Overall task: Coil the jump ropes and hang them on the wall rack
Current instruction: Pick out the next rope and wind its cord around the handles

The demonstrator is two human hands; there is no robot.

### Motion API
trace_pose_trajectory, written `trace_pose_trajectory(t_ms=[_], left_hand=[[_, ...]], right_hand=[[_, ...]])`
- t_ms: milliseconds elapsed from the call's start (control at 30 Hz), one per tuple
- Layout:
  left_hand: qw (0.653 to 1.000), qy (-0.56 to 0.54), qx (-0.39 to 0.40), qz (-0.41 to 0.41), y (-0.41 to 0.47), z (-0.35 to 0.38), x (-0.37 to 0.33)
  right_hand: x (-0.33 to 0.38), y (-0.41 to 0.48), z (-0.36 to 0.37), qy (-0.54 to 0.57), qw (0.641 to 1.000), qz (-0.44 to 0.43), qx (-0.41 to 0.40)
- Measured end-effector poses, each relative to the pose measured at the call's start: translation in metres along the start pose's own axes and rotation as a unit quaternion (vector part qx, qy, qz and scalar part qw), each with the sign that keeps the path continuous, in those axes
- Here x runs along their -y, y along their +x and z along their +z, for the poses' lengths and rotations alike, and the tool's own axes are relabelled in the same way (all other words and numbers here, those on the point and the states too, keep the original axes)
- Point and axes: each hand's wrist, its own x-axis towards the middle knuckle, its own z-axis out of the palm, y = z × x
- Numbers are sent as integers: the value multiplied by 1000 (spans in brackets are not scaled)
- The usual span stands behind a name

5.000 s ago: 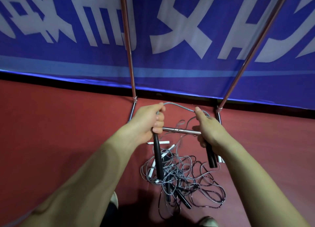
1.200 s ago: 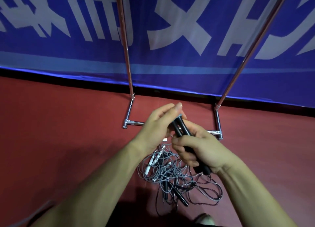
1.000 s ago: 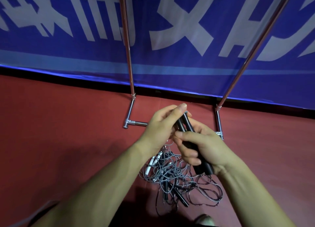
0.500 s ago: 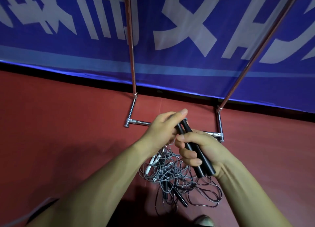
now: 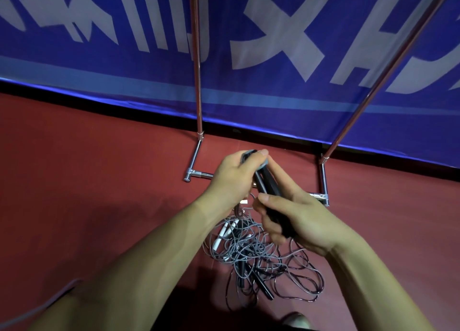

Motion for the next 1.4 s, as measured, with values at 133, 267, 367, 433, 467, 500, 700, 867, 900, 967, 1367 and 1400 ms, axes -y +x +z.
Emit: trace_pose_trajectory(t_ms=[133,267,367,433,467,500,700,867,900,967,1367,1400], left_hand=[[997,4,63,-45,-1,-4,-7],[963,258,68,-29,-6,-12,-12],[857,507,55,76,-14,-15,-9],[795,580,45,170,-15,-19,-5],[790,580,50,194,-13,-24,-3],[795,568,64,203,-10,-30,-2],[869,428,204,141,-6,-48,5],[953,187,240,11,-8,-46,-8],[962,134,239,-15,-9,-42,-10],[968,73,234,-60,-11,-32,-10],[825,538,146,92,-23,-11,1],[802,572,129,112,-25,-12,-3]], right_hand=[[-7,5,2,-88,993,-40,-69],[-12,10,-9,-170,969,-75,-160],[-18,12,-24,-376,892,-88,-234],[-21,10,-24,-471,860,-36,-194],[-24,8,-24,-503,849,-11,-163],[-25,7,-24,-528,840,7,-127],[-20,-6,-21,-562,824,70,28],[-7,-19,-16,-382,920,12,84],[-4,-22,-16,-338,938,-9,74],[-1,-25,-18,-271,960,-49,46],[-18,-4,-39,-451,865,-72,-206],[-24,0,-37,-485,846,-54,-215]])
